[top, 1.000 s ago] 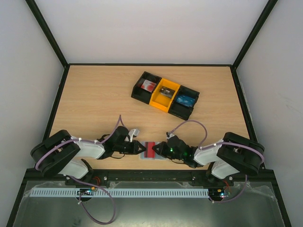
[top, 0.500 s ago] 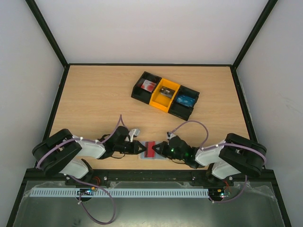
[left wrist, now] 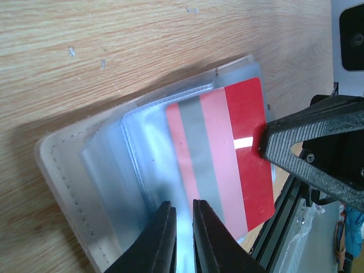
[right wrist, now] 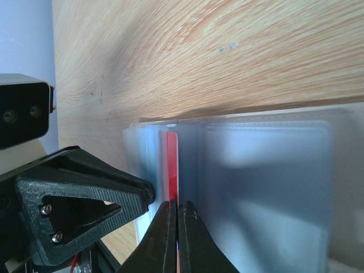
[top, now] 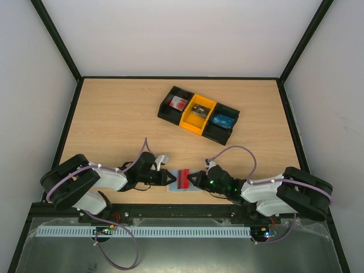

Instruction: Take the credit cards out of the card holder

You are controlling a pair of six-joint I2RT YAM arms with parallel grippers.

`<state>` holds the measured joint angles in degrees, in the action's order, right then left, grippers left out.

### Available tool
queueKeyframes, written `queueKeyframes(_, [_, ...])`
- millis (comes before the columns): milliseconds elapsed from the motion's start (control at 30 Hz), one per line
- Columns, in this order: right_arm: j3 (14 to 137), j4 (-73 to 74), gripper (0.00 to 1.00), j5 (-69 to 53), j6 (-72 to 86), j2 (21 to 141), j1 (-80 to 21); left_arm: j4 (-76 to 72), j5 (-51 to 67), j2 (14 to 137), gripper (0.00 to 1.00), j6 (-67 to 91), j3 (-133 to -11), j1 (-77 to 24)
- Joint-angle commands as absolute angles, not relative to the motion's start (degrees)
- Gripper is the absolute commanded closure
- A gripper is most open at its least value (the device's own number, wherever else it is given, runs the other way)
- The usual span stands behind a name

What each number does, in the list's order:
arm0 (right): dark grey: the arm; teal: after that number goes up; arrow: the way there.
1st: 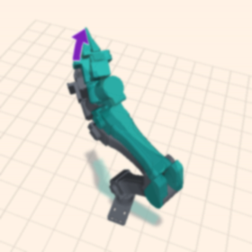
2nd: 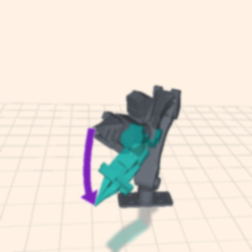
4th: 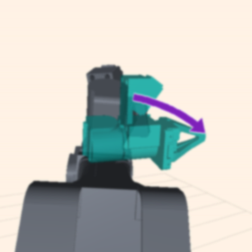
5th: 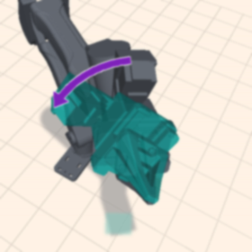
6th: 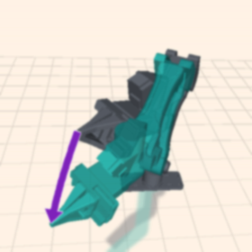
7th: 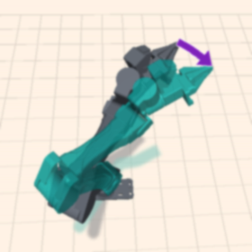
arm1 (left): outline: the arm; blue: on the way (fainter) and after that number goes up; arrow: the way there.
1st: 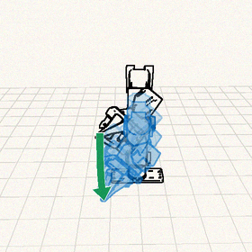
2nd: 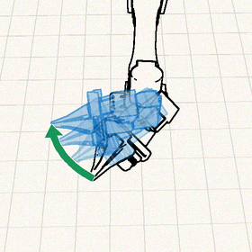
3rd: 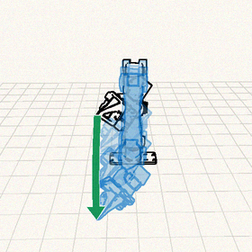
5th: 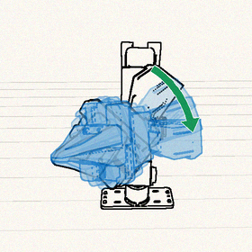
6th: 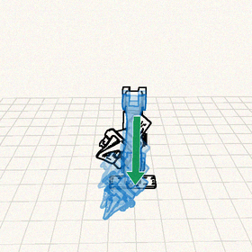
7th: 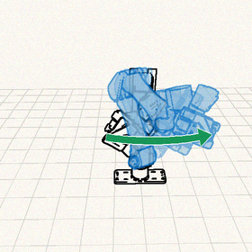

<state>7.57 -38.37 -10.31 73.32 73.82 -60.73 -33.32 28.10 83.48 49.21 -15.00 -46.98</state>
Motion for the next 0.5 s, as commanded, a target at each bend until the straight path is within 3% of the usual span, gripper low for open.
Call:
queueKeyframes(0, [6.4,-36.2,0.98,-5.7,71.9,70.4,-60.9,-31.6,27.8,84.6,0.86,48.8,-14.7,-47.2])
queueKeyframes(467, [7.2,-20.0,0.98,2.0,65.7,51.7,-61.0,-32.3,28.8,83.2,0.83,50.8,-15.7,-47.2])
